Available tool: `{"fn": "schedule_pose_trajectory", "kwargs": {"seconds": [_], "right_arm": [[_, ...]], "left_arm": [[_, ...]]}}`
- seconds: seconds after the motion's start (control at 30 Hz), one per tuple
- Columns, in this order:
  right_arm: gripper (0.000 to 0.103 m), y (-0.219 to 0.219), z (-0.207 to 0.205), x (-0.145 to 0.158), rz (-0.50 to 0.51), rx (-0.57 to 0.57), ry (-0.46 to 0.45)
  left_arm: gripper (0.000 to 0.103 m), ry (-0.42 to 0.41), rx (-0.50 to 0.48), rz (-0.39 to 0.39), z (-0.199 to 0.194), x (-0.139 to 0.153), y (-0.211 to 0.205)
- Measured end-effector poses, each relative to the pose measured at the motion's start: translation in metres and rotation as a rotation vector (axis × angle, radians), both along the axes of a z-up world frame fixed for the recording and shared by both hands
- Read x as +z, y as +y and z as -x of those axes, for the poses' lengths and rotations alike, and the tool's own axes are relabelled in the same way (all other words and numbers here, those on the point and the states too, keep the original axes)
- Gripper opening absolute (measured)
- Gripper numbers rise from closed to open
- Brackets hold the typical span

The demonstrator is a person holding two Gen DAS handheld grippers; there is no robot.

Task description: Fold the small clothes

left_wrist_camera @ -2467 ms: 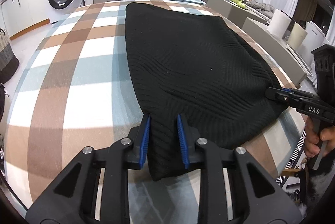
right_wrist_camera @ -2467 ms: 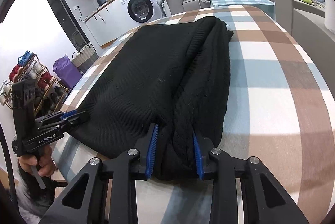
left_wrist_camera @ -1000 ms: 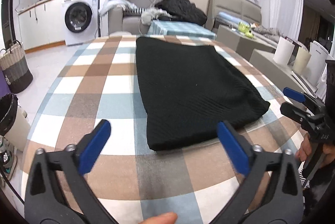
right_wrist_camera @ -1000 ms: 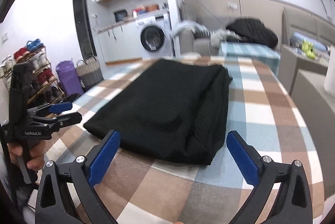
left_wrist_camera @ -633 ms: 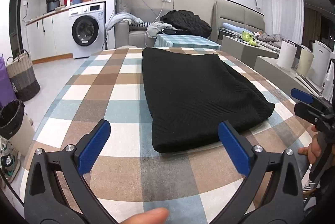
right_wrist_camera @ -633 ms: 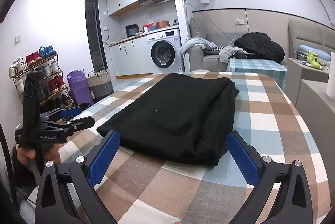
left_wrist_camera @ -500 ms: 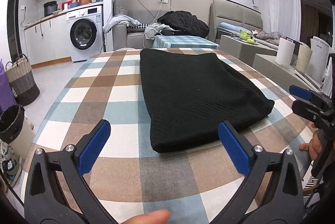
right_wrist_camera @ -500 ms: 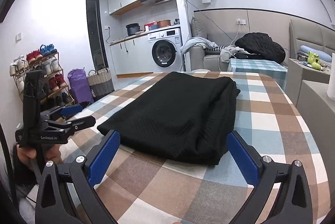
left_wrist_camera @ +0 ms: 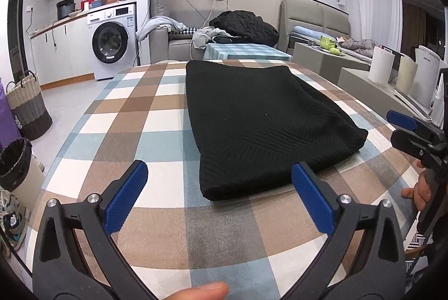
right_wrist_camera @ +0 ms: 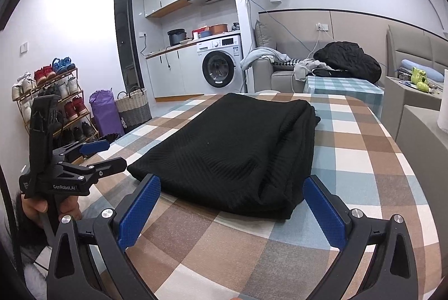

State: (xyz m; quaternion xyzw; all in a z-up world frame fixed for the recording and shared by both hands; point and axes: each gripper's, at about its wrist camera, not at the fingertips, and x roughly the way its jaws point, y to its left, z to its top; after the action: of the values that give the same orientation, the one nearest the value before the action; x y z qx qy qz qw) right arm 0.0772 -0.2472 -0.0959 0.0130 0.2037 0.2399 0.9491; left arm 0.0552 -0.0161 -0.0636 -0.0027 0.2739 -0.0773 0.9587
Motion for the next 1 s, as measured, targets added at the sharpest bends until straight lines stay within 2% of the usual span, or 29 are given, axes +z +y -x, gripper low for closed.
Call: {"fn": "schedule_pose_trajectory", "kwargs": {"seconds": [0.3,1.0], "right_arm": [[0.103,-0.001,0.003,-0.001,-0.003,-0.009,-0.003],[0.103,-0.003,0.004,-0.001,-0.007,-0.011,0.002]], "left_arm": [[0.102,0.025,0.018,0.049,-0.007,-0.003,0.01],[0.102,0.026,0.022,0.047,-0.007,-0.004,0.012]]}}
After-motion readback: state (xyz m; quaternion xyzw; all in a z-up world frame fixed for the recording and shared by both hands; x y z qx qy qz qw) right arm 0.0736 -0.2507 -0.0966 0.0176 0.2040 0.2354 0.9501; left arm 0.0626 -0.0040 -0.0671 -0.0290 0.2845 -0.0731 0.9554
